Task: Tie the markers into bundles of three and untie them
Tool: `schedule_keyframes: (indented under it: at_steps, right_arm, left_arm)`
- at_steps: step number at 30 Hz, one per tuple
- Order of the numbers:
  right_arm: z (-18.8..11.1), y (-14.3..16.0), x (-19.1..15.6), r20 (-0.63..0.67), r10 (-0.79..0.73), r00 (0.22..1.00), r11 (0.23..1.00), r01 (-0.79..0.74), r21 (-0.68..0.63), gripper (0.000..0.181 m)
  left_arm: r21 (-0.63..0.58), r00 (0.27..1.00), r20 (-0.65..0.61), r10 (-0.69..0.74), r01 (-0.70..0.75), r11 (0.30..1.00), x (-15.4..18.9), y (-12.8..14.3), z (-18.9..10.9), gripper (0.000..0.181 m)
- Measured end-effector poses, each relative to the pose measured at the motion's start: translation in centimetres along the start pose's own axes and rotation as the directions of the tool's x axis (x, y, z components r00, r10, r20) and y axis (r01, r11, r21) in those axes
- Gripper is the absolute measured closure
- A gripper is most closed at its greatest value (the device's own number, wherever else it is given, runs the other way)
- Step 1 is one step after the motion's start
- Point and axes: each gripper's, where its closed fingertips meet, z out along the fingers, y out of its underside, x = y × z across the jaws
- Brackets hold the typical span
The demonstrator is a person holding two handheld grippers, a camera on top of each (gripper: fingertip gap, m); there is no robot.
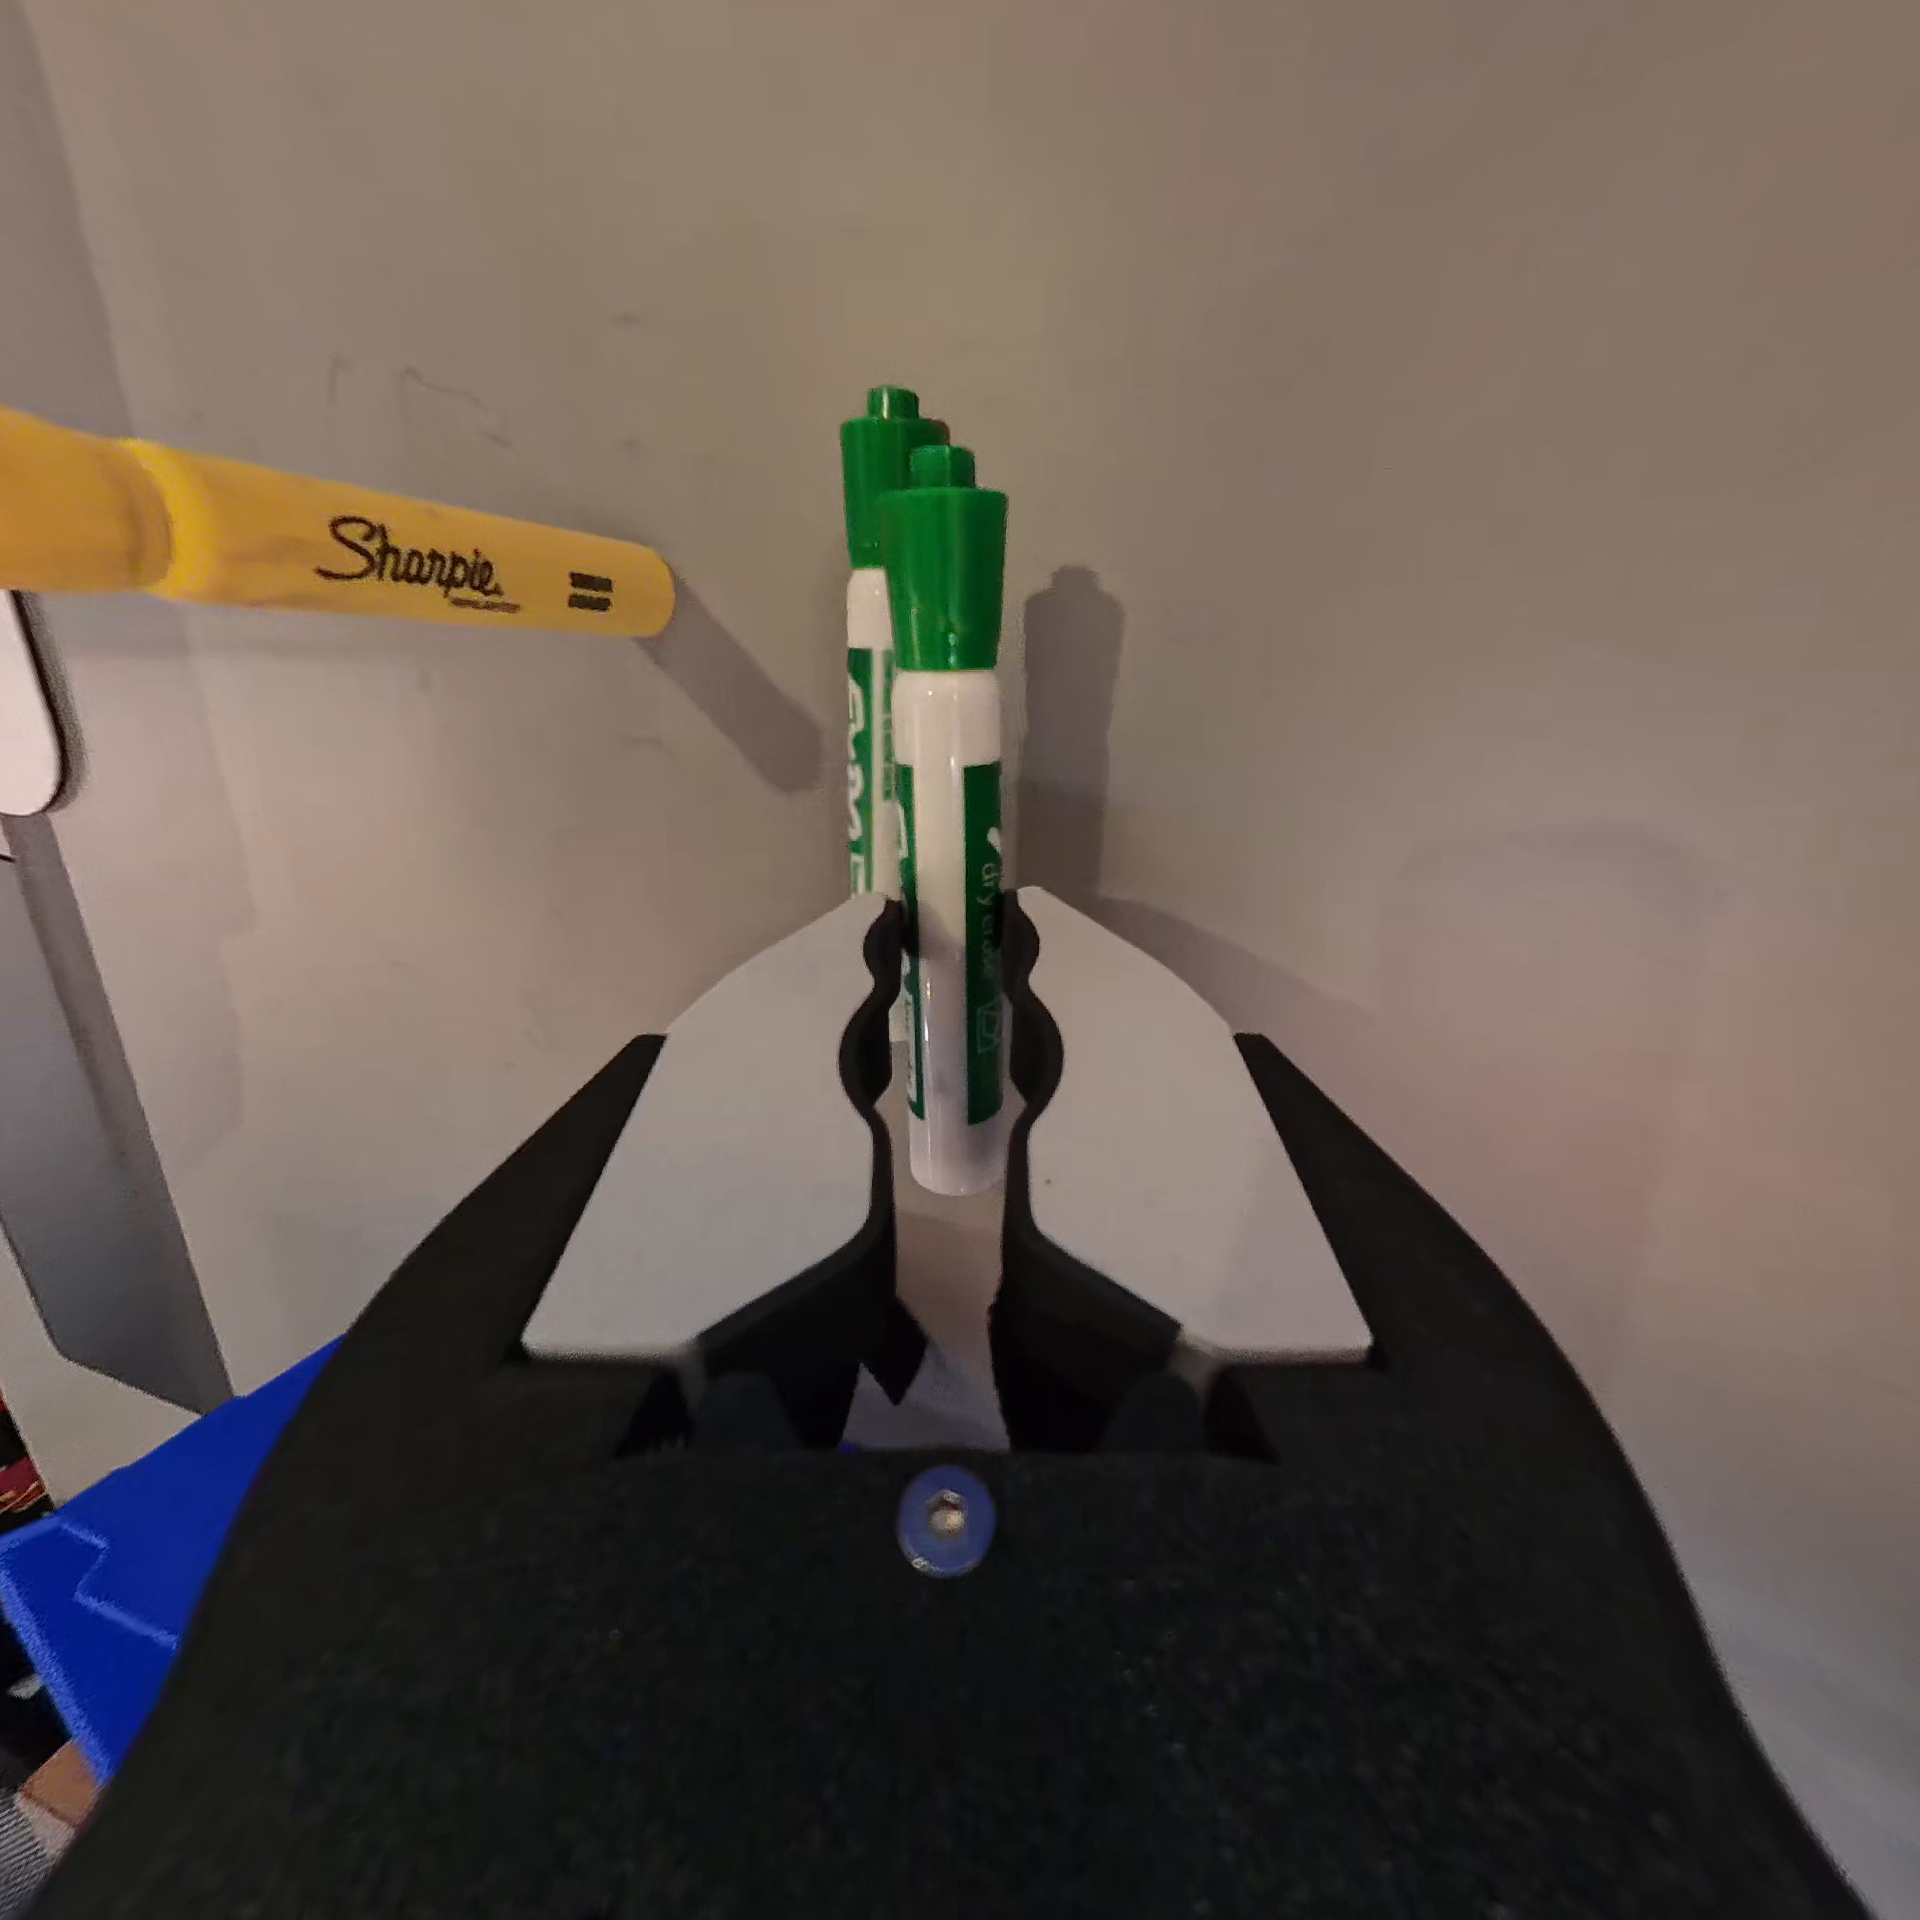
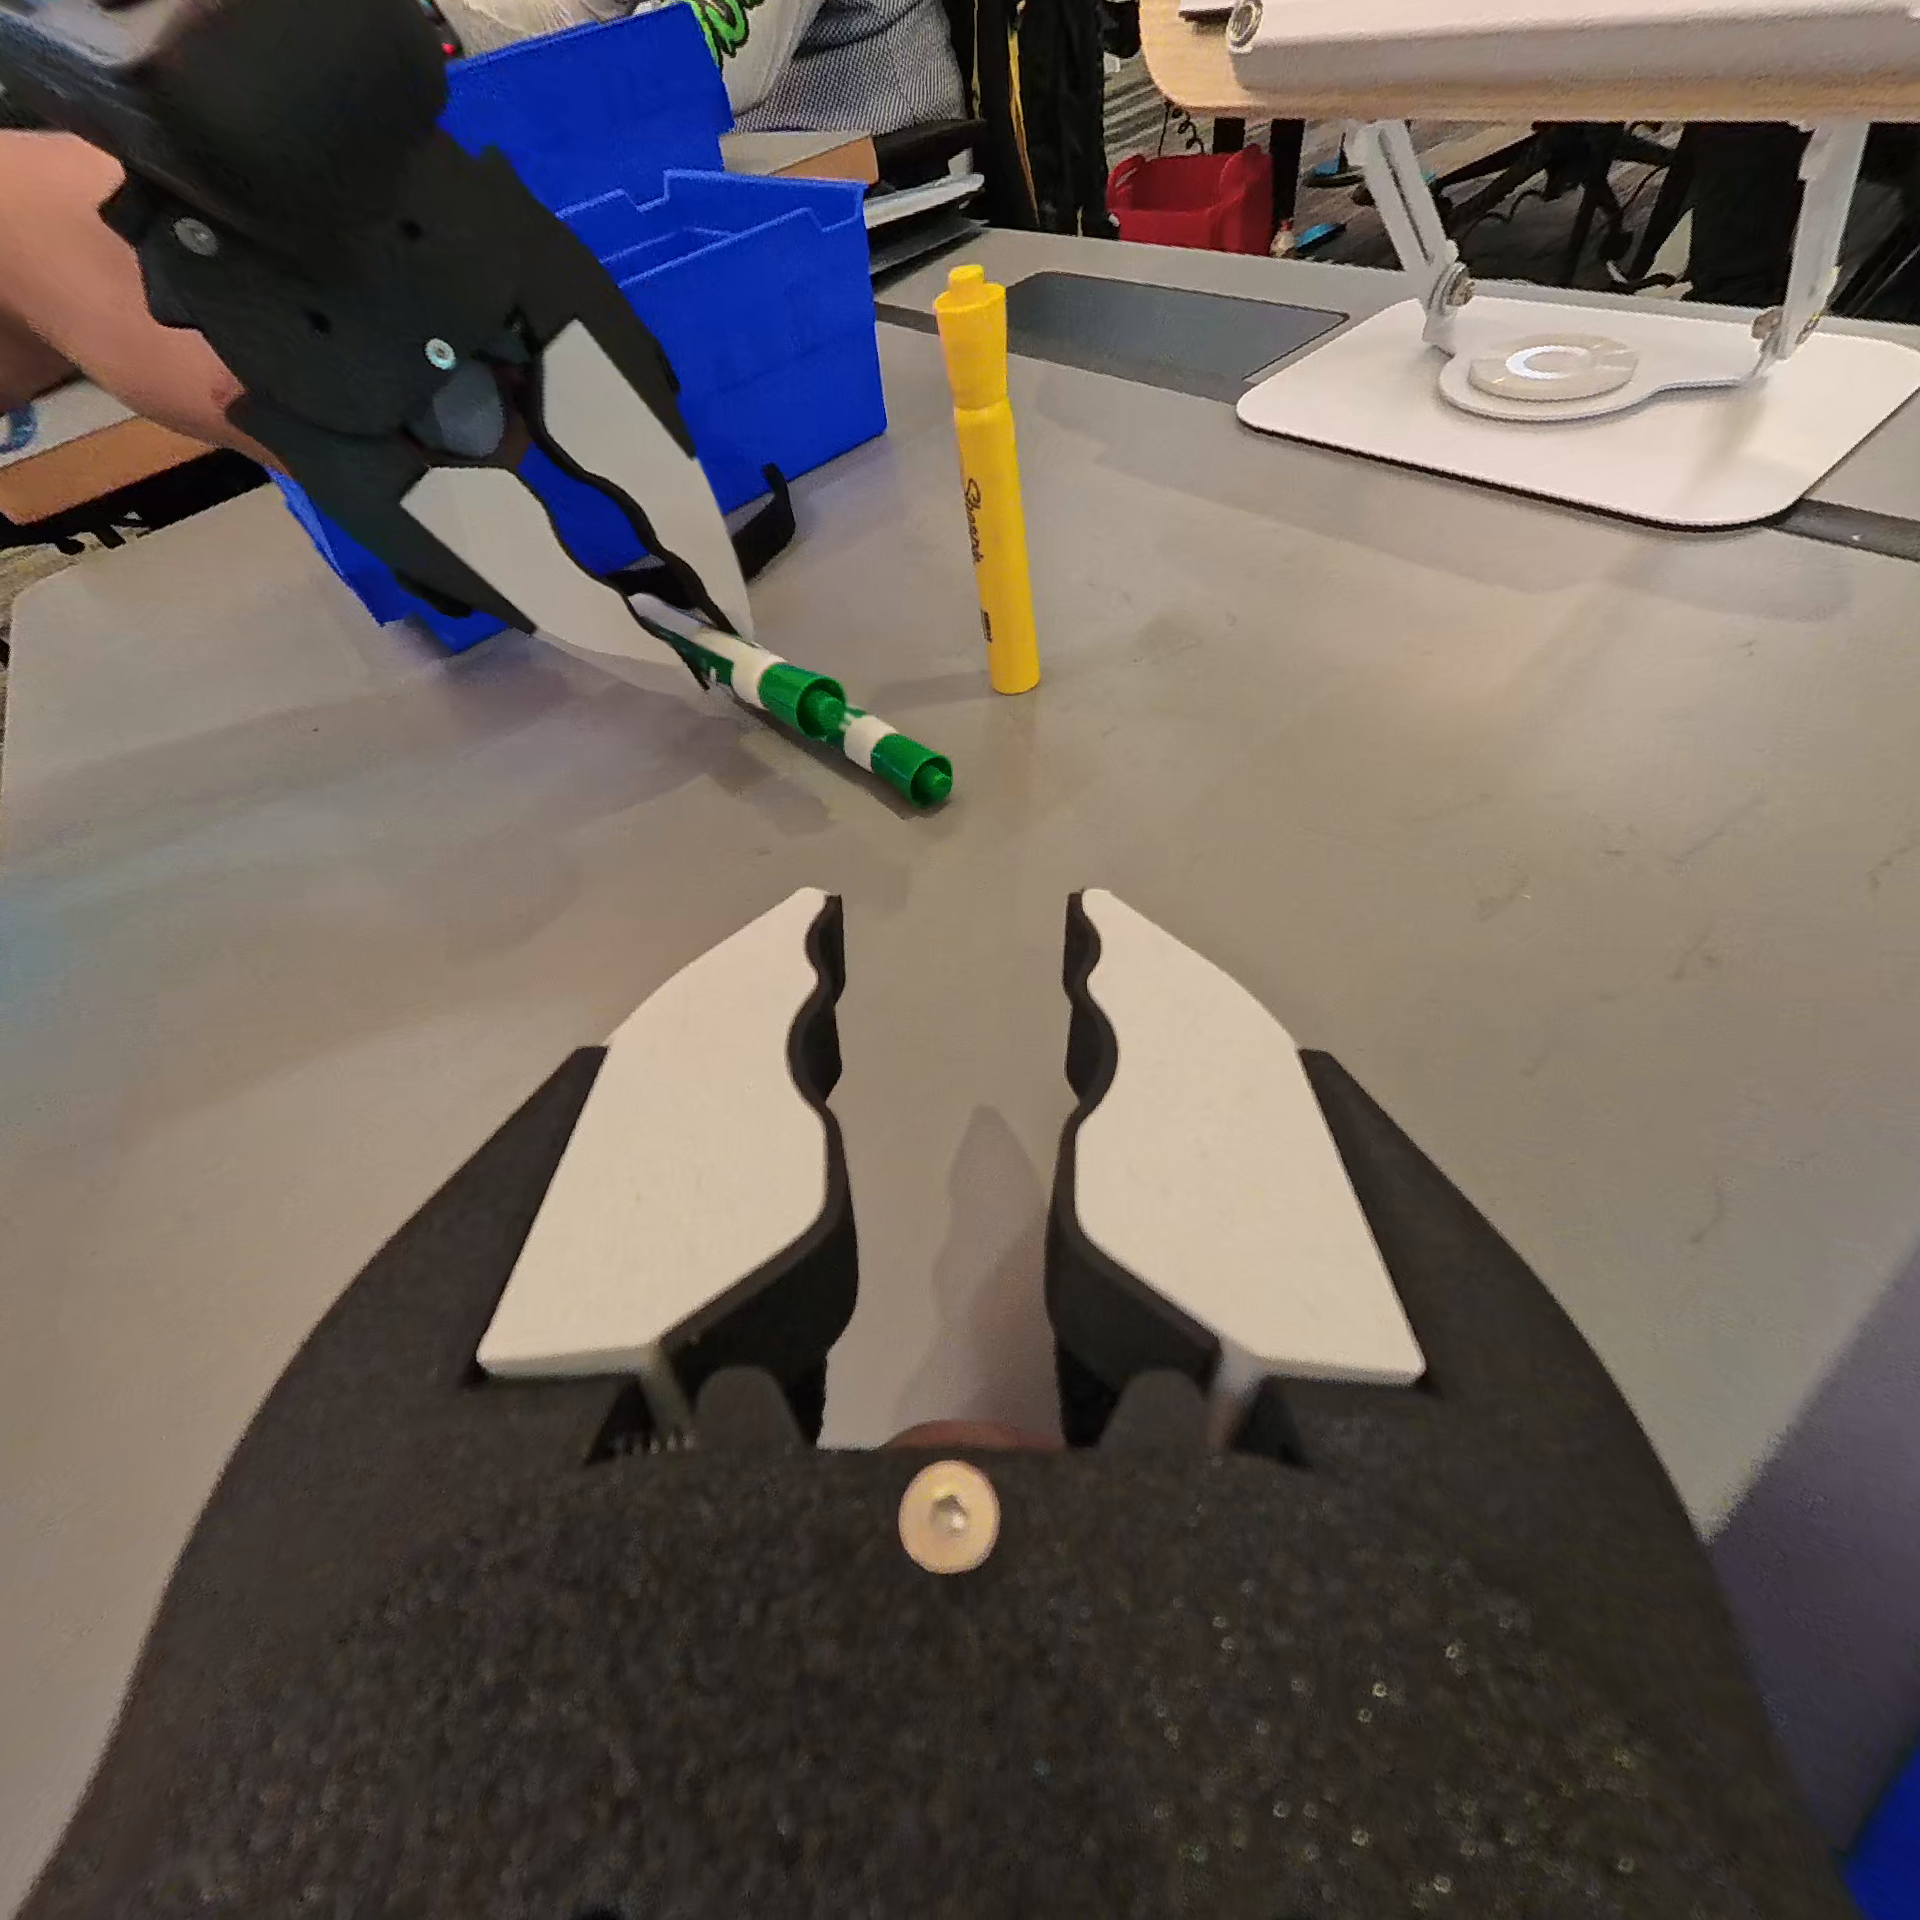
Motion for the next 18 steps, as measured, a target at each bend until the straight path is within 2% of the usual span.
schedule_keyframes:
  at_steps: [6,10,14,18]
  right_arm:
    - [0.3,0.4,-0.5,0.010,-0.018,1.000,1.000,0.018,-0.022,0.141]
    - [0.5,0.2,-1.4,0.055,-0.003,0.999,1.000,0.004,-0.011,0.141]
    - [1.0,-0.5,-3.5,0.142,0.018,0.990,0.999,-0.022,0.026,0.142]
    - [1.6,-0.3,-5.0,0.173,-0.012,0.985,1.000,0.010,0.009,0.146]
  left_arm:
    - [0.067,1.000,0.019,-0.025,0.024,0.997,0.7,-0.9,-1.6,0.164]
    - [0.221,0.996,-0.015,-0.090,0.091,0.971,2.0,-2.7,-2.5,0.164]
    - [0.405,0.979,-0.096,-0.182,0.205,0.891,3.2,-4.9,-2.7,0.164]
    - [0.425,0.978,-0.115,-0.176,0.209,0.881,4.5,-5.4,-2.0,0.164]
